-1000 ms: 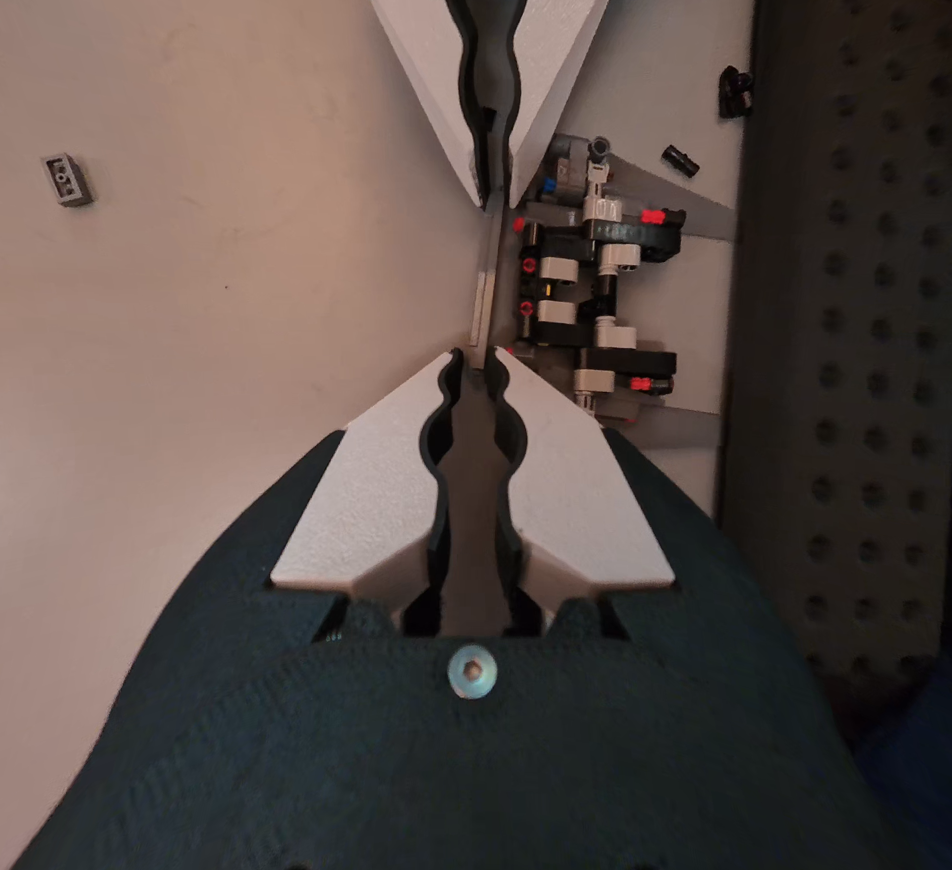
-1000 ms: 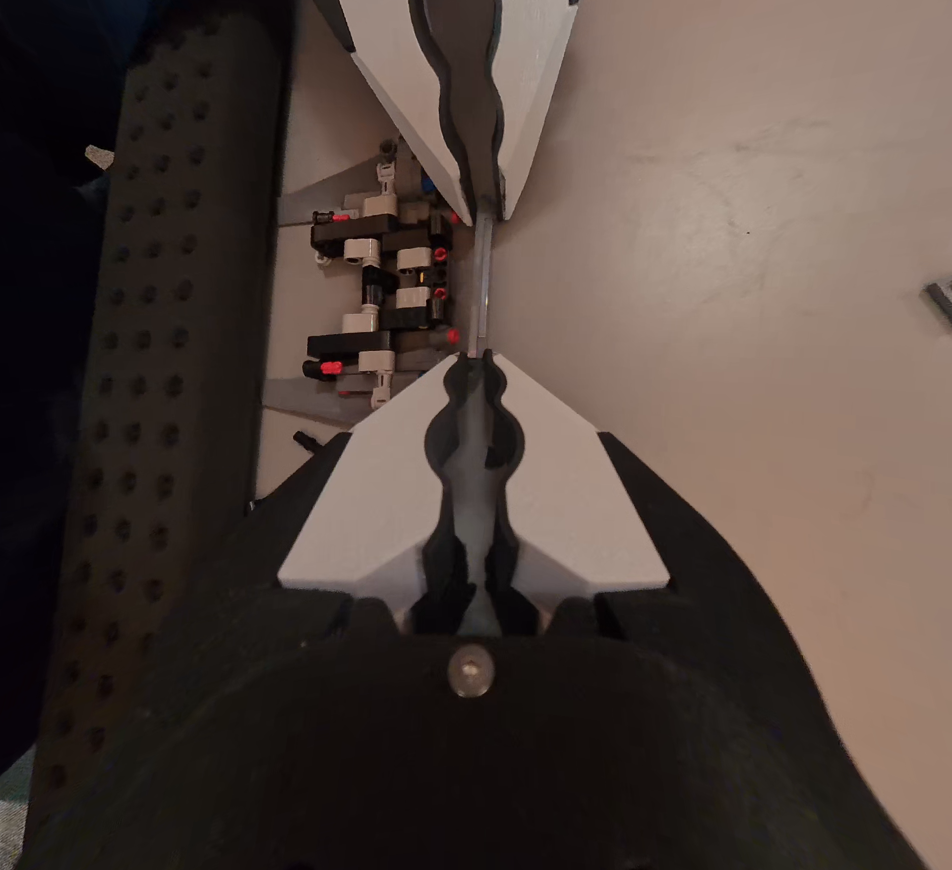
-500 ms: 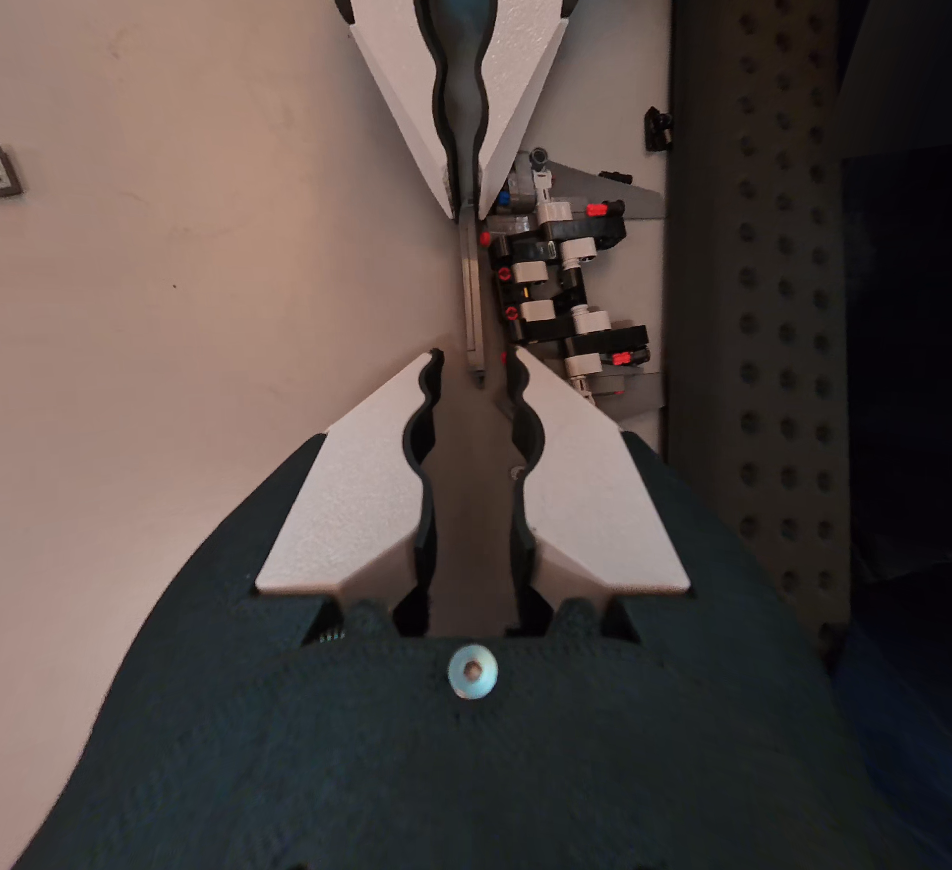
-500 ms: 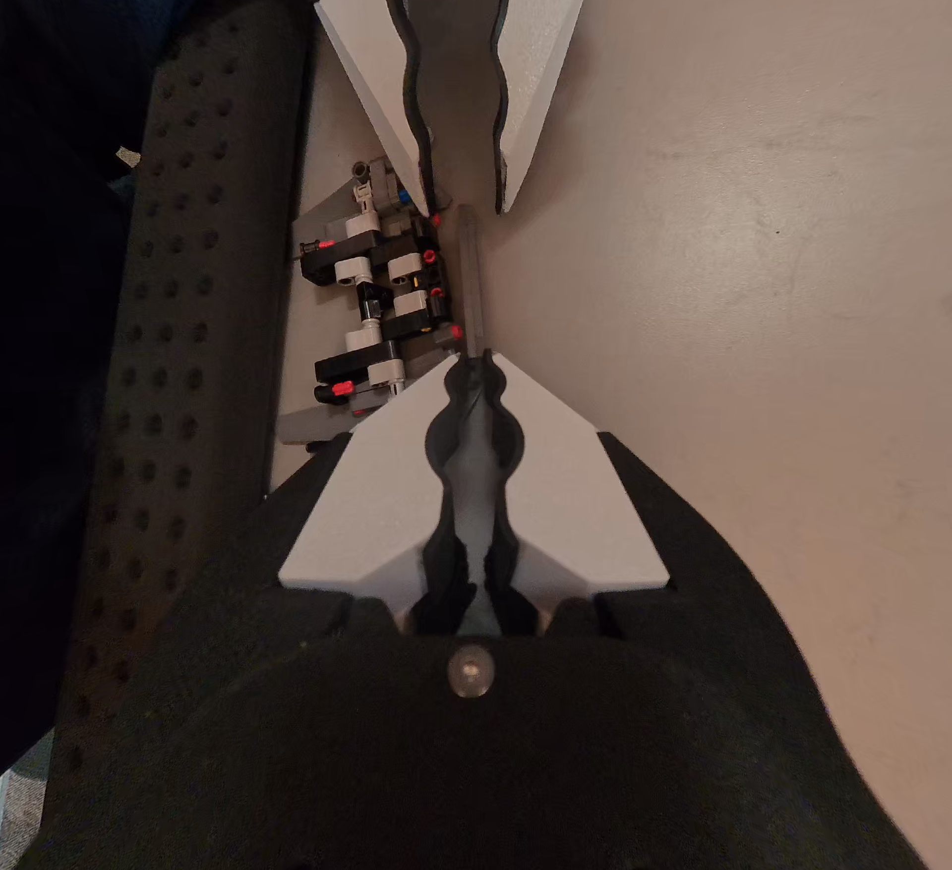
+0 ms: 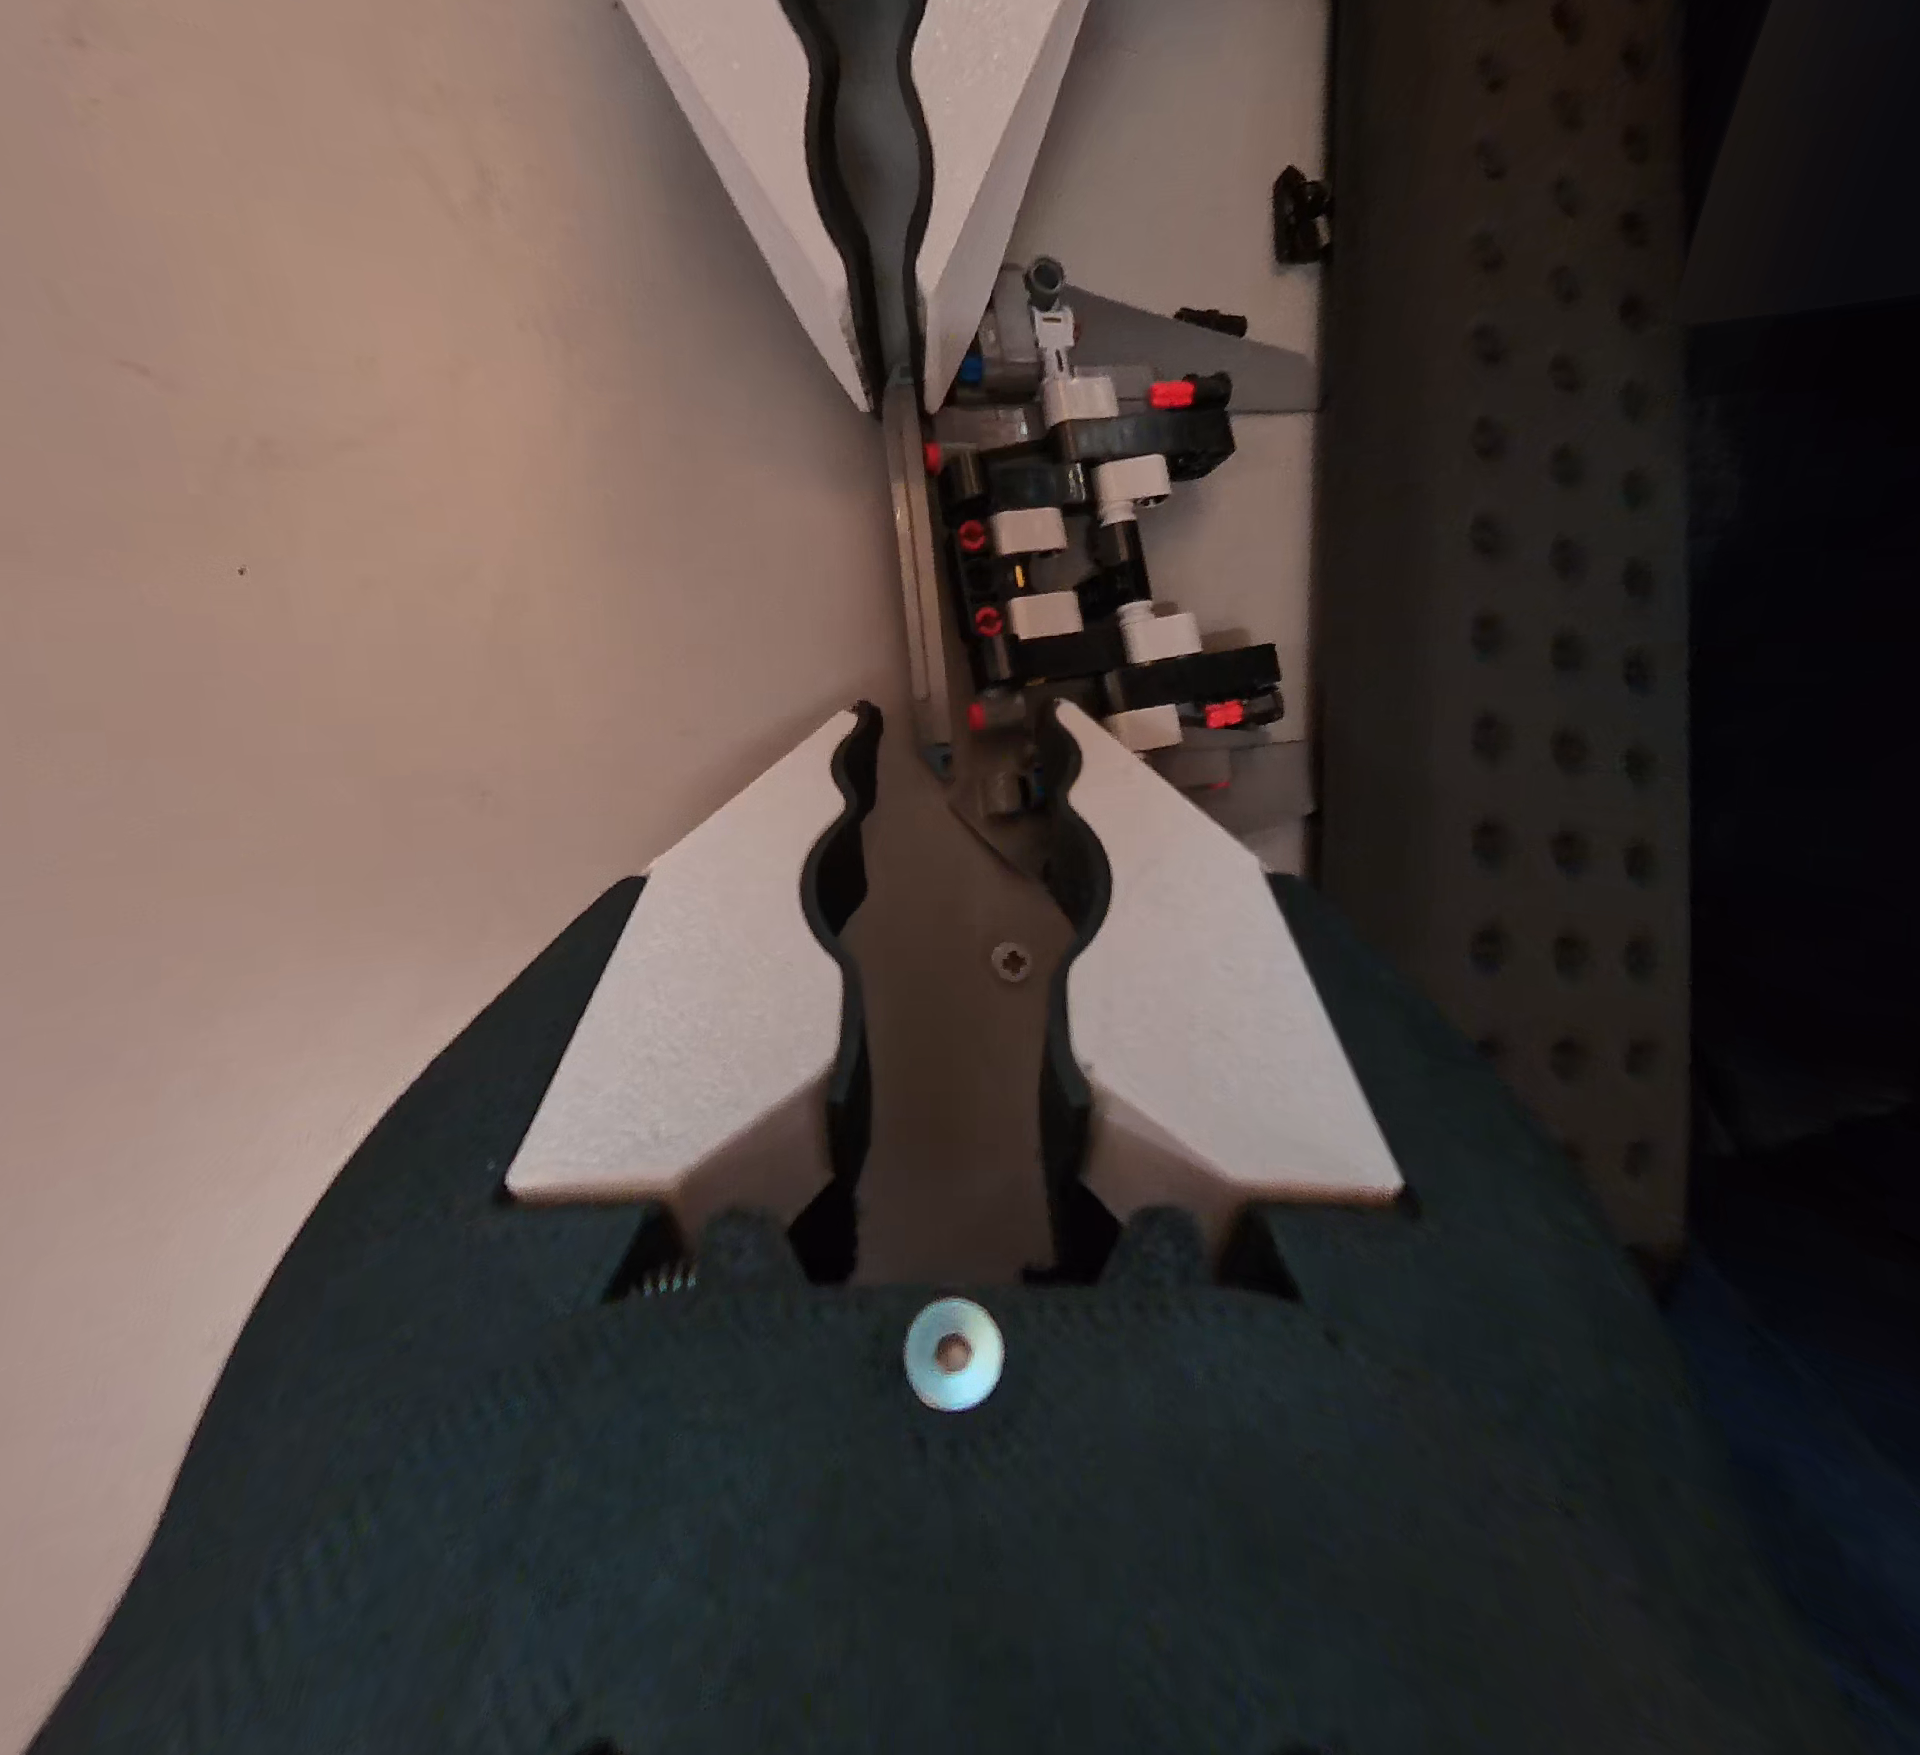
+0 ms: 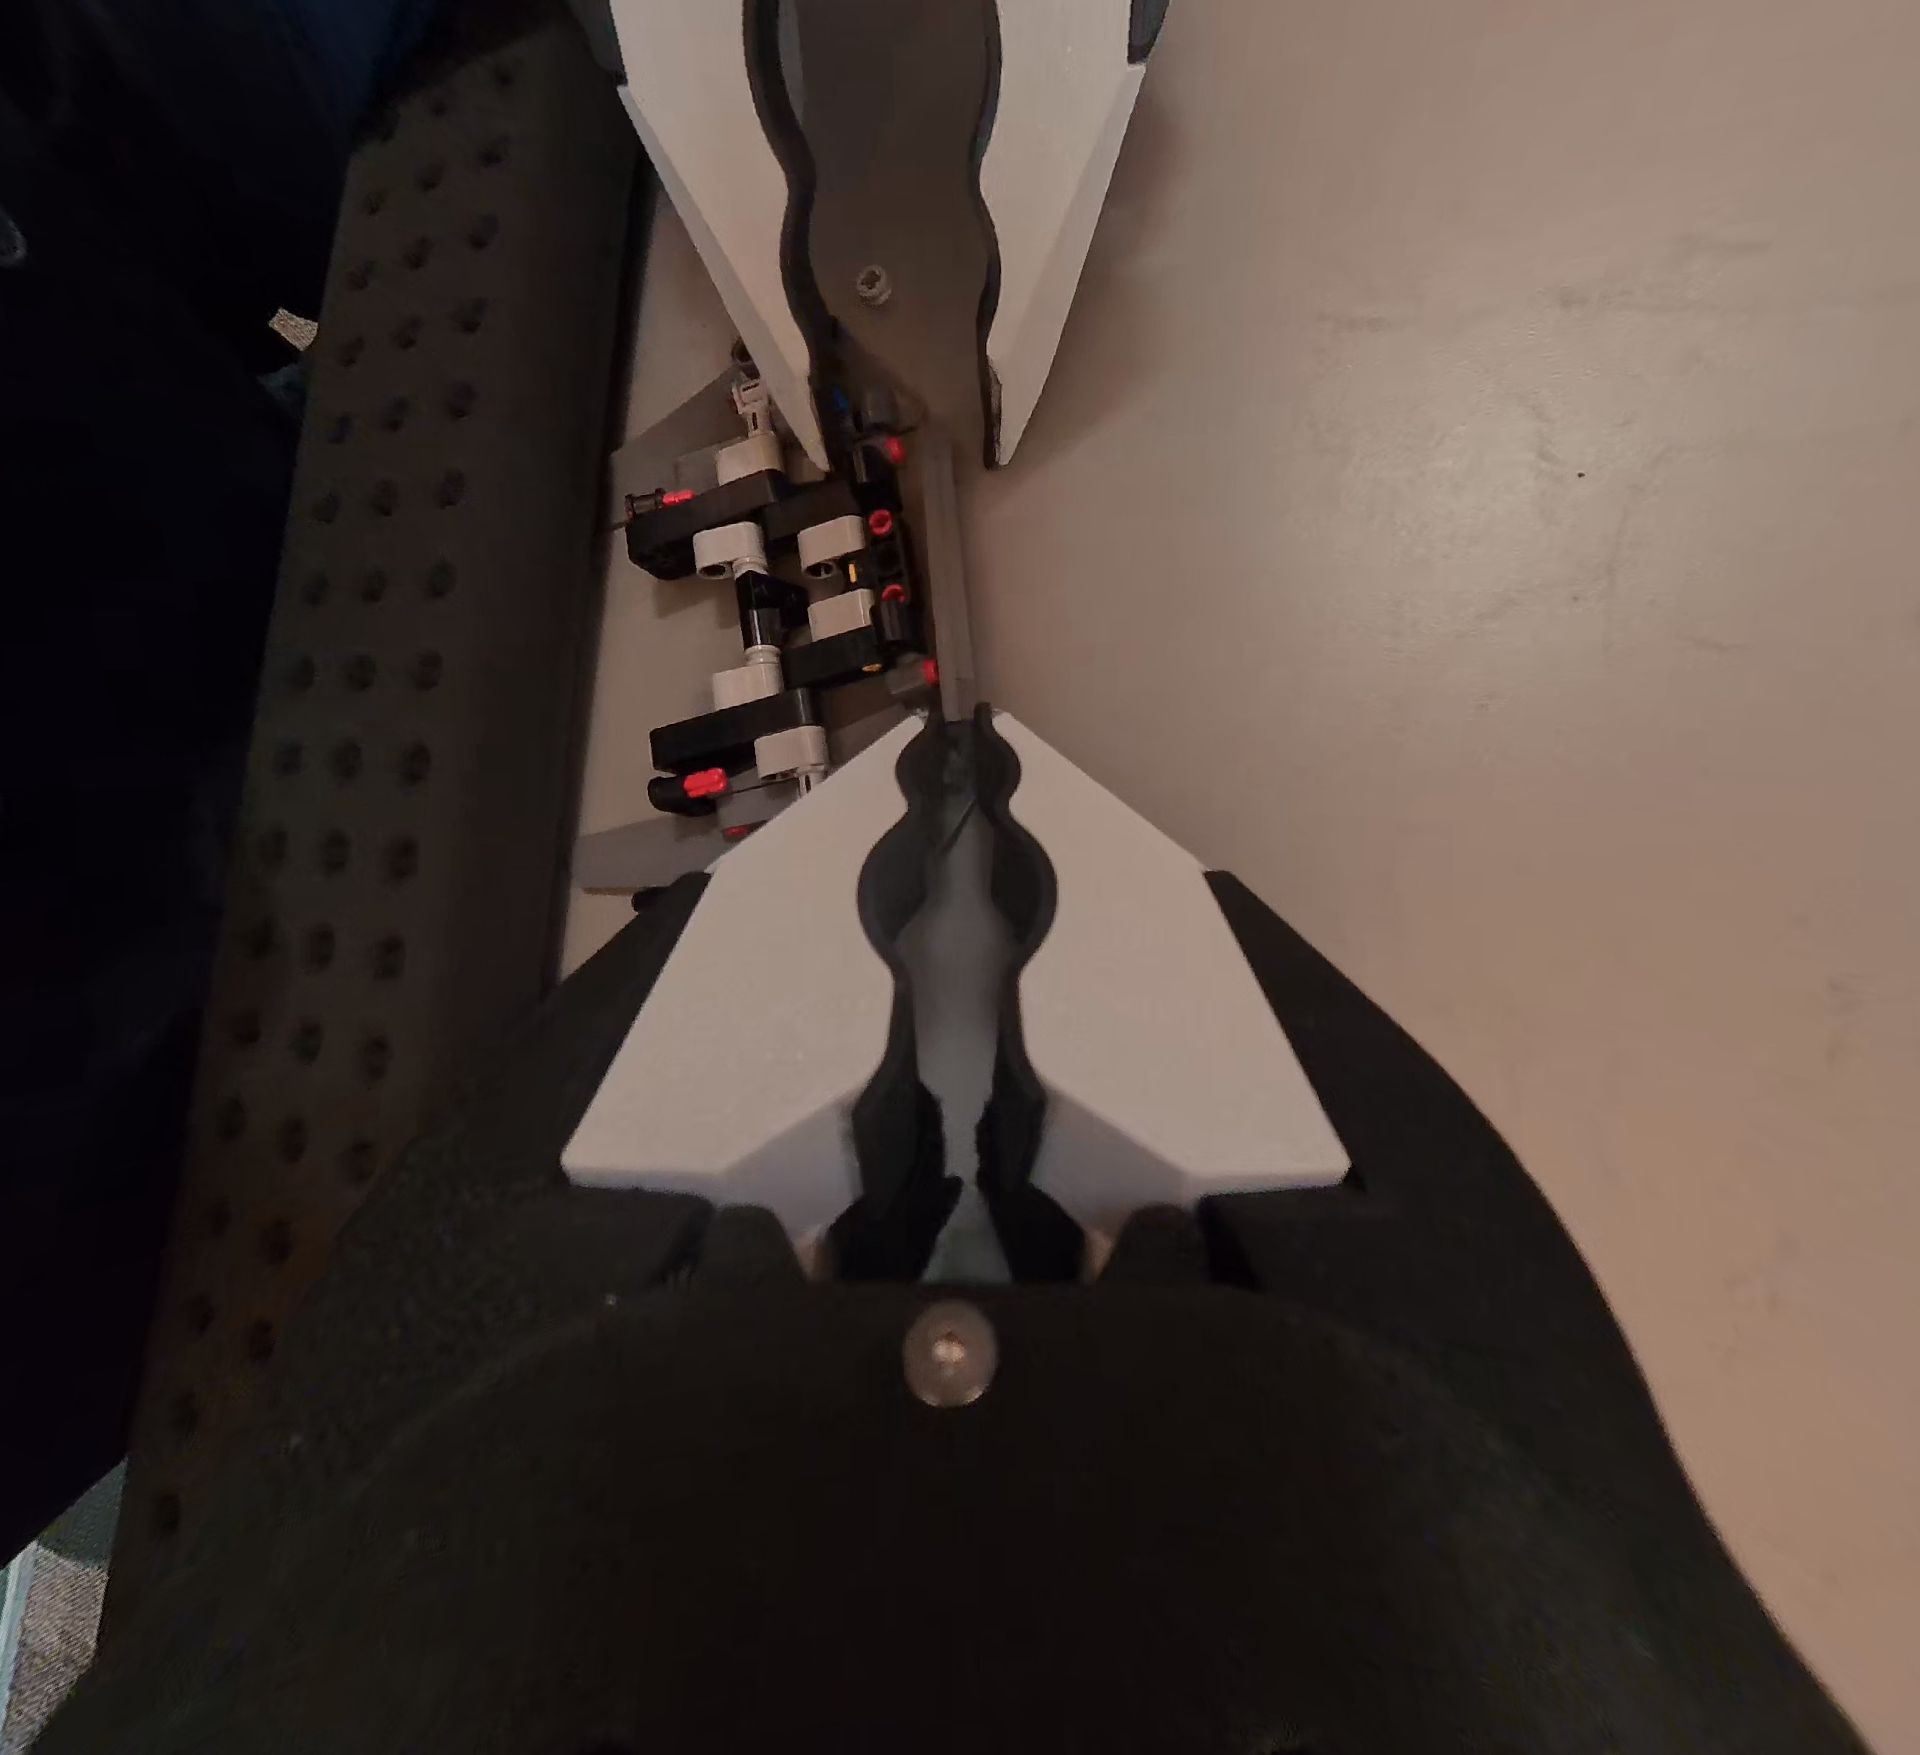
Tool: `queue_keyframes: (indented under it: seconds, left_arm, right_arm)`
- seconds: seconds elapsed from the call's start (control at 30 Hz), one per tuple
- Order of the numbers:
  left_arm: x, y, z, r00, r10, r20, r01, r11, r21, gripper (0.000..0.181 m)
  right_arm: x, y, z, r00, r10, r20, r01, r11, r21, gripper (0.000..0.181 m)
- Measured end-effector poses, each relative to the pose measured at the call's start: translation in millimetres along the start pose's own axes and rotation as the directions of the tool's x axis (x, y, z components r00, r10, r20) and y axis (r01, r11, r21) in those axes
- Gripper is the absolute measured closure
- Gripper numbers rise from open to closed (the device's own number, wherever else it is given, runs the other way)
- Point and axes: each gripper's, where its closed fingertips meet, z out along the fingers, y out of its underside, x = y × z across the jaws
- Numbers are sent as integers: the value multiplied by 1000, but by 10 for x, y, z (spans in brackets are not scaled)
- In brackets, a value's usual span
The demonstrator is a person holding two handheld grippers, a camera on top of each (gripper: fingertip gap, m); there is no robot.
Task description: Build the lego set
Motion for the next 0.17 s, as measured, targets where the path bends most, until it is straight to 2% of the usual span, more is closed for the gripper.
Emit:
queue_keyframes:
  seconds: [0.17]
  left_arm:
    - [10,4,13,1000,12,0,-12,1000,-7,159]
  right_arm:
    - [-18,-4,2,1000,-7,8,7,1000,2,178]
